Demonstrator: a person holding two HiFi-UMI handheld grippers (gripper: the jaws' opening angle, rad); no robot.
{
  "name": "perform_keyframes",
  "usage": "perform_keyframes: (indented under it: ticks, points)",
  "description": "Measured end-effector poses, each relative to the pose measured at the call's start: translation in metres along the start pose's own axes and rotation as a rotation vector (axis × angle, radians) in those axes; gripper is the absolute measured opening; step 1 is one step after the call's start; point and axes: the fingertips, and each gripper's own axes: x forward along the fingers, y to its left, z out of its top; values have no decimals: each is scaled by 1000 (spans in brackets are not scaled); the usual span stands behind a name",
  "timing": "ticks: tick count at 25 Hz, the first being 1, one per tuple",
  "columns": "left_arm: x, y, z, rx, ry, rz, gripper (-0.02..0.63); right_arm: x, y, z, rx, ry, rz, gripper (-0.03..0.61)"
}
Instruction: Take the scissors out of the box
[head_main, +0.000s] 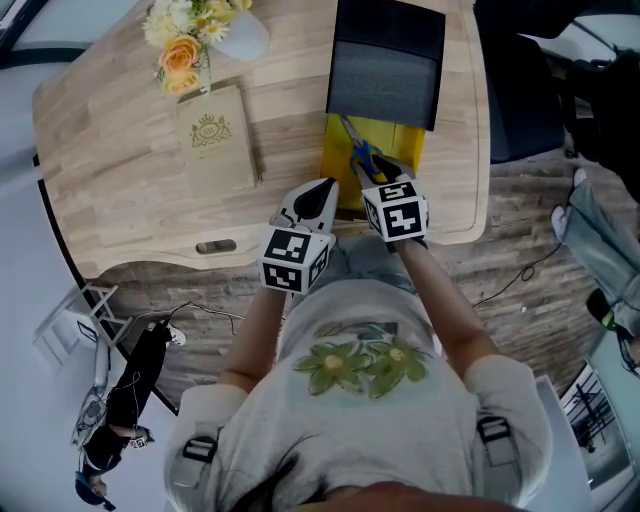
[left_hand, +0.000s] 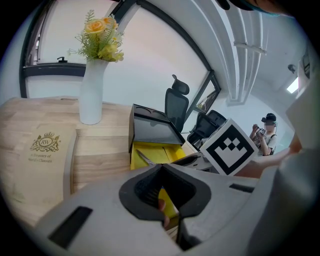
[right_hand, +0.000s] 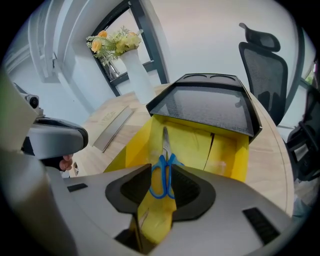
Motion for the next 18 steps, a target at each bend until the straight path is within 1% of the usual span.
perform_keyframes:
  ticks: [12, 18]
  points:
    - [0, 5, 0, 0, 6, 9, 5, 13, -3, -4, 5, 32, -8, 117]
    - [1, 7, 0, -3, 8, 15, 5, 17, -5, -6, -1, 49, -26, 115]
